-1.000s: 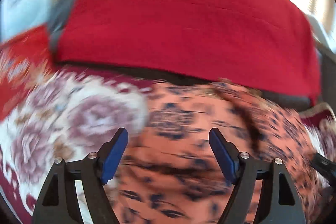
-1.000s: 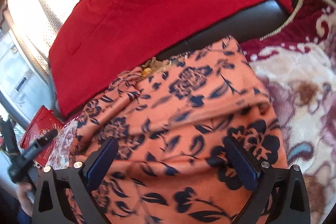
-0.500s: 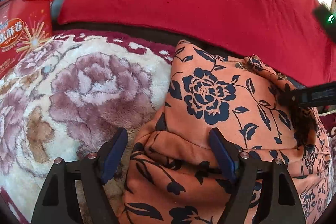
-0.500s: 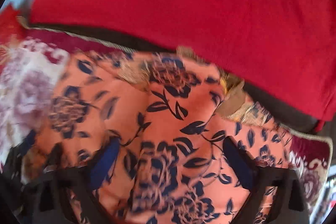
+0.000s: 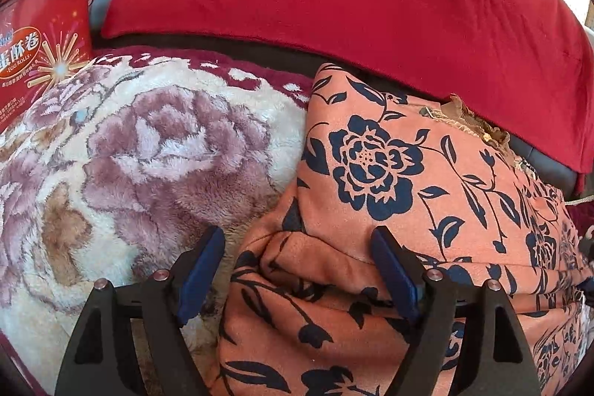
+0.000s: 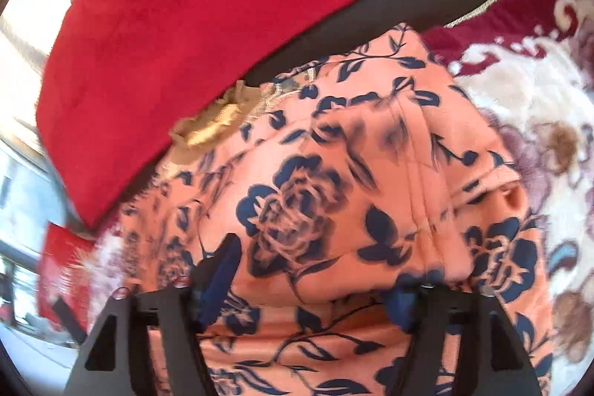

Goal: Fold small clothes

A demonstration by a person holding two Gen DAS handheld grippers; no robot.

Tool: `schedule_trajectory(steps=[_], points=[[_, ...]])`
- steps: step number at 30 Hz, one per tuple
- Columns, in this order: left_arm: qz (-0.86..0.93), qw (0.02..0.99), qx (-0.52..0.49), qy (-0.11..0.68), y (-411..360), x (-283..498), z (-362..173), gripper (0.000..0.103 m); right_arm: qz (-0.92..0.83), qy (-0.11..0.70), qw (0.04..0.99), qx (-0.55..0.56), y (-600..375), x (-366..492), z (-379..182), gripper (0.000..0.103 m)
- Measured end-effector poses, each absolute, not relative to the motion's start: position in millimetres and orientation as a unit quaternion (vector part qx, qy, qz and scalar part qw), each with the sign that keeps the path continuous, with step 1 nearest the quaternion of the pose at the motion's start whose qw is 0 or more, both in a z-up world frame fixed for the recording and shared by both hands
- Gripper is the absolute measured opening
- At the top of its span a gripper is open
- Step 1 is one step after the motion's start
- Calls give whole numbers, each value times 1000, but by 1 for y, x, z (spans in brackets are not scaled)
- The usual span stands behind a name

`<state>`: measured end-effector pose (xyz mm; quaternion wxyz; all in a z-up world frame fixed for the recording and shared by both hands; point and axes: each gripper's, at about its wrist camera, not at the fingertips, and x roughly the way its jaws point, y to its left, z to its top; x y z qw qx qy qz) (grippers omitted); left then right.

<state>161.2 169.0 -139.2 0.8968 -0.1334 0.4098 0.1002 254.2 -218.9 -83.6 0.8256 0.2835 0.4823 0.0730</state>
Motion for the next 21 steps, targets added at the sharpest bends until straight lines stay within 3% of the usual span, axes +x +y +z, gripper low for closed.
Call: schedule_trajectory(steps=[3,5,7,11,12,13,18,21], points=[[99,897,-131,410,169,161,-139,83,76,455,808,366,-239,259,-92,73],[98,897,-134,410,170,161,-140,83,76,443,798,401,-245,257,-96,65],[98,897,-134,410,170,161,-140,83,75,446,798,398,-249,254,-94,37],[99,896,-133,411,169,162,-140,83,71,460,805,367,-255,263,-82,23],[99,896,-133,411,169,162,-140,83,71,465,809,353,-254,268,-76,9],[99,896,-135,411,169,162,-140,83,73,469,817,328,-251,275,-65,5],[95,899,-152,400,174,160,-136,83,130,362,889,246,-218,291,45,5],[103,907,-166,373,177,156,-129,83,119,309,914,234,-219,277,59,5]])
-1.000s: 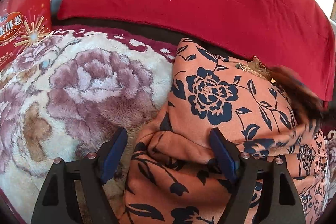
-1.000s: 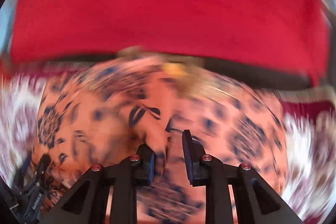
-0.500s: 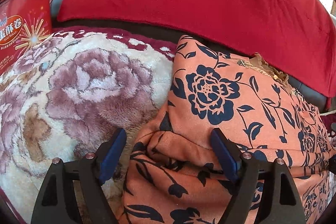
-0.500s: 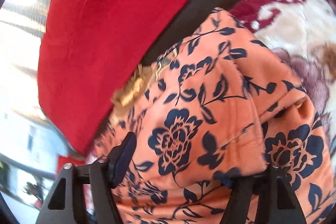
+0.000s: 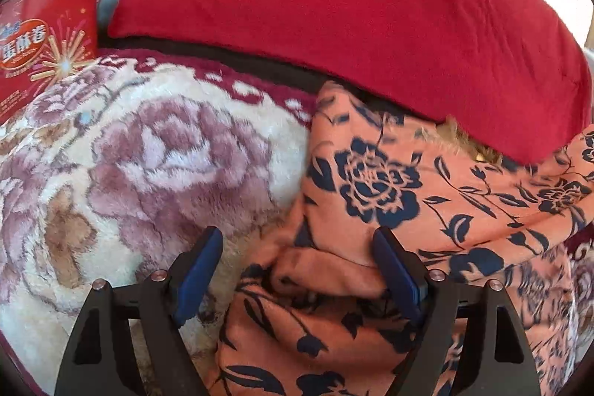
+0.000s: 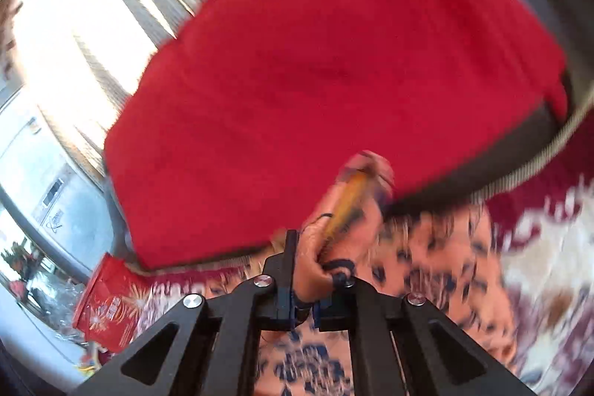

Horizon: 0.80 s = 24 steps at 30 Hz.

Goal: Fold small clothes

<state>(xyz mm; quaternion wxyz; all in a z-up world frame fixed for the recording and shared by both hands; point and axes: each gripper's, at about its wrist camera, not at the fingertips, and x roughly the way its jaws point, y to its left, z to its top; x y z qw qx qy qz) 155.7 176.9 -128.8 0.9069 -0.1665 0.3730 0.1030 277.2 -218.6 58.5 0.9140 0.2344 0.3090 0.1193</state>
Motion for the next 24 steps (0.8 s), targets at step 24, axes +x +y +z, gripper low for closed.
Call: schedule_trajectory(steps=[24], points=[[130,898,-204,367,193,154,-127,84,-37,436,877,198,-301,232,-64,22]])
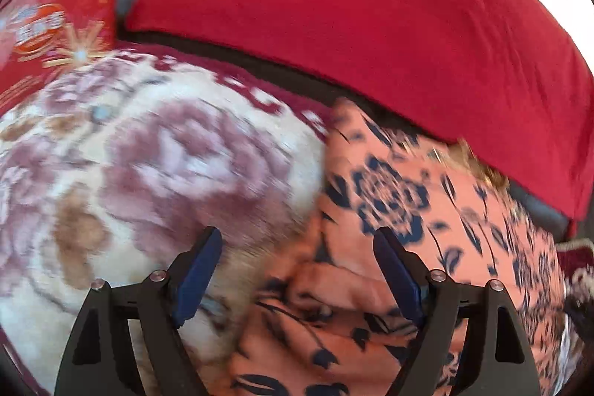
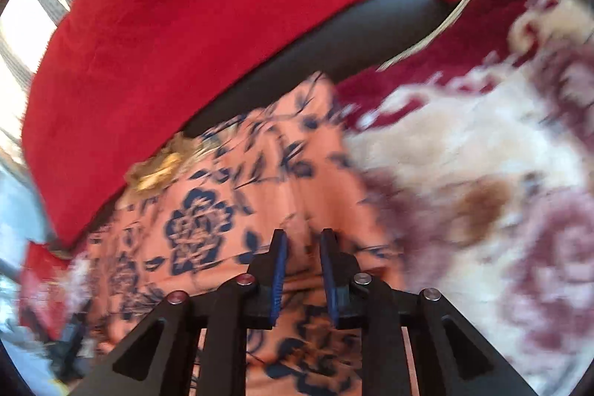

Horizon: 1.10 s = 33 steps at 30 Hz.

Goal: Fold small clothes

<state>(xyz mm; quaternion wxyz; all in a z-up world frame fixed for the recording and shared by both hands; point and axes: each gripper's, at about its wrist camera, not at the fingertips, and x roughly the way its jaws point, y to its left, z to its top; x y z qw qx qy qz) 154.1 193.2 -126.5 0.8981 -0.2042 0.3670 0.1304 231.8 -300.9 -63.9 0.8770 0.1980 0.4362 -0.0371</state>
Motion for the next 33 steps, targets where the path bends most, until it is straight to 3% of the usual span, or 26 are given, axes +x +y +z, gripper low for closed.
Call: schedule_trajectory(steps=[3,5,6,7,11,12,15,22,27,33], points=[[136,886,-229,381,204,155,-133,84,-22,394,902,174,-288,225,-30,24],[139,889,-207,384,199,157,-132,84,24,384,909,161,-269,229,-17,47],[140,890,-200,384,197,156,-131,84,44,383,909,161,-259,233,-15,80],[141,893,-201,378,196,154,-128,84,59,385,907,163,-251,237,-20,94],[142,910,-191,340,194,147,-113,84,19,484,860,158,-247,266,-83,93],[139,909,-172,352,191,150,-115,84,13,477,862,171,-251,263,-85,92],[140,890,-156,406,196,162,-133,84,23,436,880,187,-248,250,-60,92],[200,889,-261,320,241,131,-107,84,131,401,889,180,-194,251,-5,92],[252,860,-319,308,275,115,-109,84,317,440,816,200,-93,275,1,92],[252,855,-336,303,288,110,-114,83,396,531,698,272,20,325,-63,92]])
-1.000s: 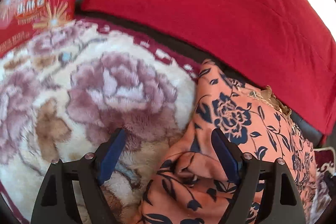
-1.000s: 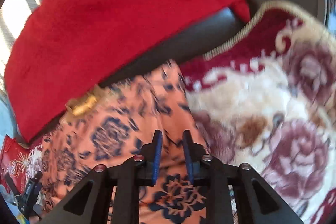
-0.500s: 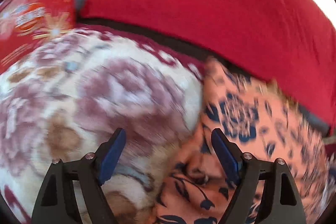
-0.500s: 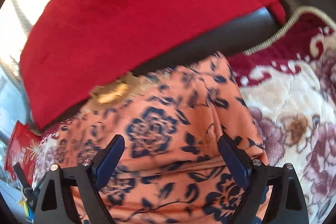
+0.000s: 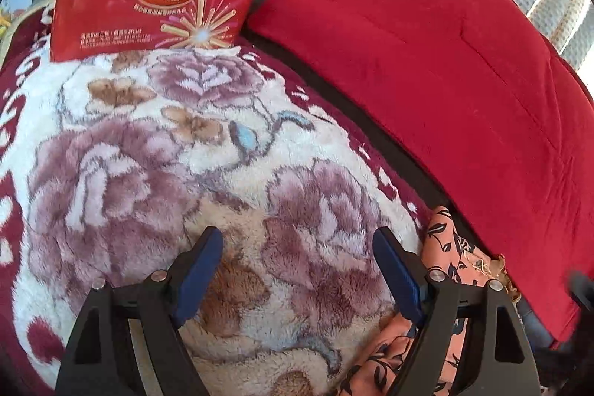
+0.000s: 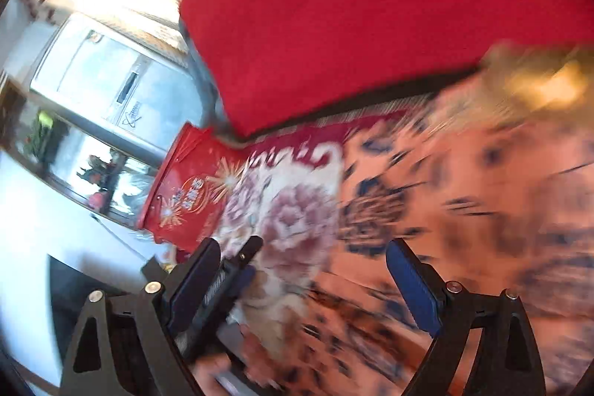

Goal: Fold small clothes

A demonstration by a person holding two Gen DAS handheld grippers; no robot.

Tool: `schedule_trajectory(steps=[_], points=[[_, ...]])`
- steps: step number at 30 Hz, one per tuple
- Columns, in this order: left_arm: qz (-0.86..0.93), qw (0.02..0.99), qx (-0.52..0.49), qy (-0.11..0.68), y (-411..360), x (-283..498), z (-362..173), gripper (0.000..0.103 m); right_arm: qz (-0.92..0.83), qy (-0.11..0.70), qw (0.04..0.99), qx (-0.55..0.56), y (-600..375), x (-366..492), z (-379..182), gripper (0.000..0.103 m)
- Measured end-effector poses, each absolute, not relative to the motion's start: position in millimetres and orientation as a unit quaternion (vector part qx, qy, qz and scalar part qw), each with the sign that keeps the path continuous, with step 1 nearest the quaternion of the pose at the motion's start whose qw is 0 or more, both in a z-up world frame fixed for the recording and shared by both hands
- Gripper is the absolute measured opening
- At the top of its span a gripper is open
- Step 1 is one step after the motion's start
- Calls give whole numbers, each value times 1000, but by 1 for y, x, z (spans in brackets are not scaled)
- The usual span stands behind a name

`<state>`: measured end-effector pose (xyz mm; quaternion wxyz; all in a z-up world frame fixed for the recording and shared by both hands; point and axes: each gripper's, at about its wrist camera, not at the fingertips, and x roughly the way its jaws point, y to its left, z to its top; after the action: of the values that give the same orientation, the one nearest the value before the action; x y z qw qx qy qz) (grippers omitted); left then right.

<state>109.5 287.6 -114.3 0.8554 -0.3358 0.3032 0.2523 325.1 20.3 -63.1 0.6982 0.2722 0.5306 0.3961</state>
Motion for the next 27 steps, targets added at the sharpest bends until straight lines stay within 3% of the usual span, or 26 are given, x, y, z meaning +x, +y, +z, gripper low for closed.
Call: schedule_trajectory(steps=[4,9,15,21,27], points=[[249,853,-343,305,290,110,-114,83,371,594,671,244,64,348,-112,92],[245,846,-359,307,292,112,-113,83,399,546,675,295,77,378,-87,93],[230,853,-350,312,287,115,-113,83,335,562,686,318,87,422,-122,93],[233,853,-346,313,289,116,-113,83,345,541,716,274,56,386,-92,92],[190,867,-316,336,269,121,-115,83,295,528,756,250,-78,287,-68,92]])
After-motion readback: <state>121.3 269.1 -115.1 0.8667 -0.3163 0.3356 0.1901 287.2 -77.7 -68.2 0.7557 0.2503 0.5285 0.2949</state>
